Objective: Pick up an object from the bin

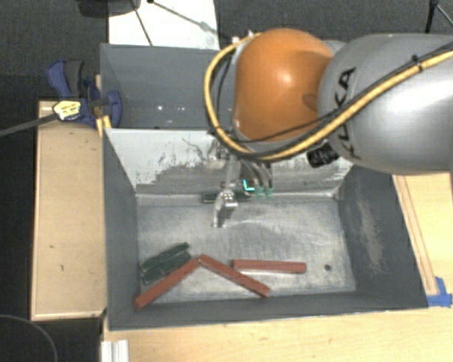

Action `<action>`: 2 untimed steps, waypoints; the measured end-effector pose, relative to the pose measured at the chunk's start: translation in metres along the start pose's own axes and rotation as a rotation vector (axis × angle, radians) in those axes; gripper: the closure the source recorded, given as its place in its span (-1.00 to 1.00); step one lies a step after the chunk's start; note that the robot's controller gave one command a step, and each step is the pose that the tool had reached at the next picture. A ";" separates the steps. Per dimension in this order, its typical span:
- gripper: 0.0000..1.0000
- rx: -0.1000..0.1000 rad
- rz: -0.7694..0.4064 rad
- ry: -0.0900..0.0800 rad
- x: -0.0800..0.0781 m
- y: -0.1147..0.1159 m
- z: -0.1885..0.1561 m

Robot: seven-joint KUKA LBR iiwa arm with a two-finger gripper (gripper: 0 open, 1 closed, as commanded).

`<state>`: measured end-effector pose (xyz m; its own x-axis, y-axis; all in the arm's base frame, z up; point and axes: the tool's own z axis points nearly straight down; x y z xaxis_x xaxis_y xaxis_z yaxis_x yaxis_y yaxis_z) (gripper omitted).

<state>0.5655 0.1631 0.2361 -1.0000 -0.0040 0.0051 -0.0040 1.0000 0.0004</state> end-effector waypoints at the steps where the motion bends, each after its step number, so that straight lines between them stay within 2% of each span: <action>1: -1.00 -0.001 0.004 -0.008 -0.002 -0.001 -0.005; 2: -1.00 -0.002 -0.020 -0.016 0.006 0.004 0.034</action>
Offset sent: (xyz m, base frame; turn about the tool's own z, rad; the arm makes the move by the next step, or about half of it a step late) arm -0.0243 0.0128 -0.1099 -0.0650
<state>0.5598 0.1670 0.2020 -0.9997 -0.0236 -0.0113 -0.0237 0.9997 0.0027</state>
